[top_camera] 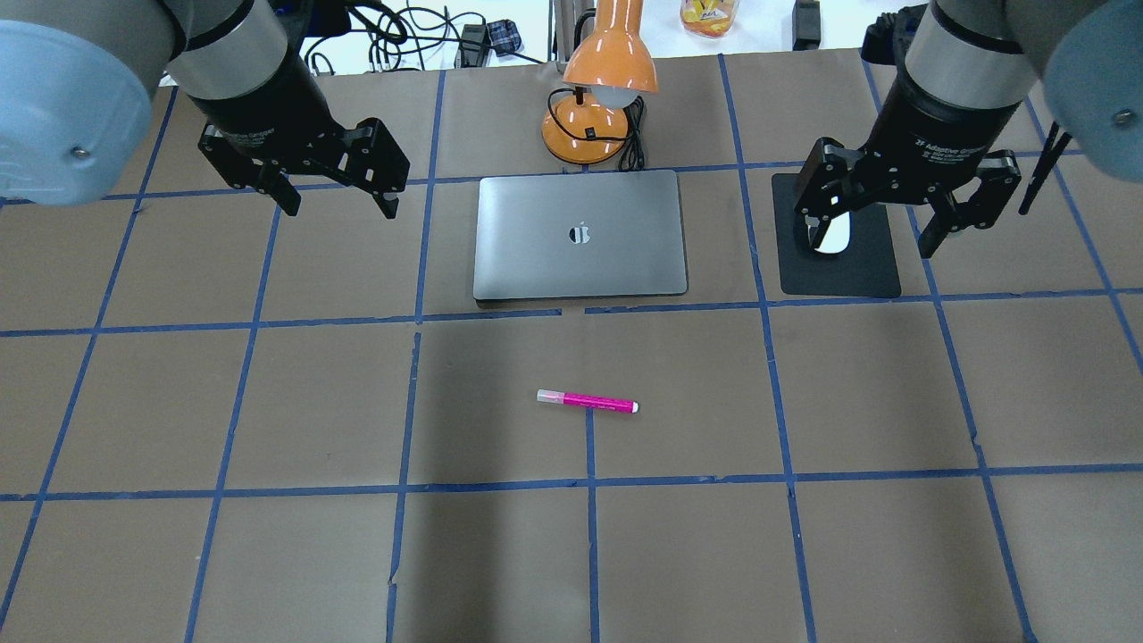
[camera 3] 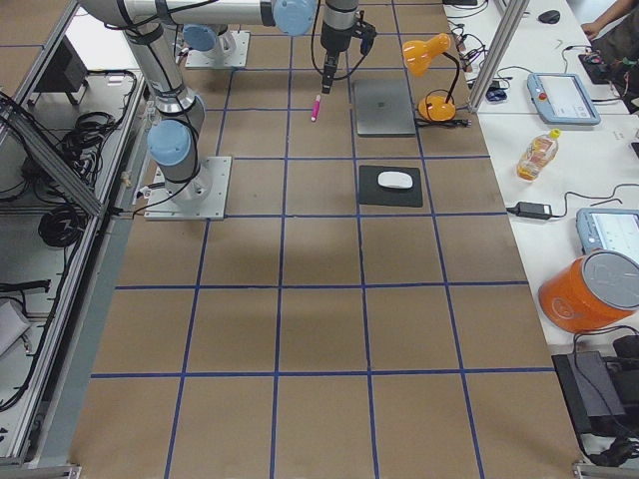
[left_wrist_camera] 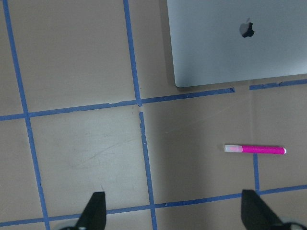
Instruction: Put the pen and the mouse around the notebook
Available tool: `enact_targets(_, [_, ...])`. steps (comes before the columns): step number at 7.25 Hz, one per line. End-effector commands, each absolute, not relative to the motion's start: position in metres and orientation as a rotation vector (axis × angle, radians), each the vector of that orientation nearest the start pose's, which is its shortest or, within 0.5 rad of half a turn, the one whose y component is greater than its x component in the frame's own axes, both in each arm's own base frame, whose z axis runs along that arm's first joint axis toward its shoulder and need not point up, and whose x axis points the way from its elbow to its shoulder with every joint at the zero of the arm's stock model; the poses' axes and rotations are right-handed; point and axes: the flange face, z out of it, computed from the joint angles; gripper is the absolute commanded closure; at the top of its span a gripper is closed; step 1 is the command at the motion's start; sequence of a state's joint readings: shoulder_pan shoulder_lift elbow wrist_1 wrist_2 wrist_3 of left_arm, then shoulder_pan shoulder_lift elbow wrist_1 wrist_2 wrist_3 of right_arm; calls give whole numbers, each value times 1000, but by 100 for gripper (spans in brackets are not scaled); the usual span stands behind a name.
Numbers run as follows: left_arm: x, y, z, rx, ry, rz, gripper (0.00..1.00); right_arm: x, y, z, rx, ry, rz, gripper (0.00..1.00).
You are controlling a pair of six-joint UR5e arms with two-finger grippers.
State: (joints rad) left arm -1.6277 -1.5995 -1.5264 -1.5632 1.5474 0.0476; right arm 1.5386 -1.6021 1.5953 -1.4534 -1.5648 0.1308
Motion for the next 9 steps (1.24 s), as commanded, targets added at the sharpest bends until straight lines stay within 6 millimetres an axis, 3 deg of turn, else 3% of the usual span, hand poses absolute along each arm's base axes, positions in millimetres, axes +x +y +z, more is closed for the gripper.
enact_targets(1, [-164, -497, 497, 165, 3160, -39, 0, 119, -471, 482, 258, 3126, 164, 0])
enact_targets(9, [-163, -497, 498, 163, 3162, -46, 0, 120, -476, 481, 260, 3123, 128, 0])
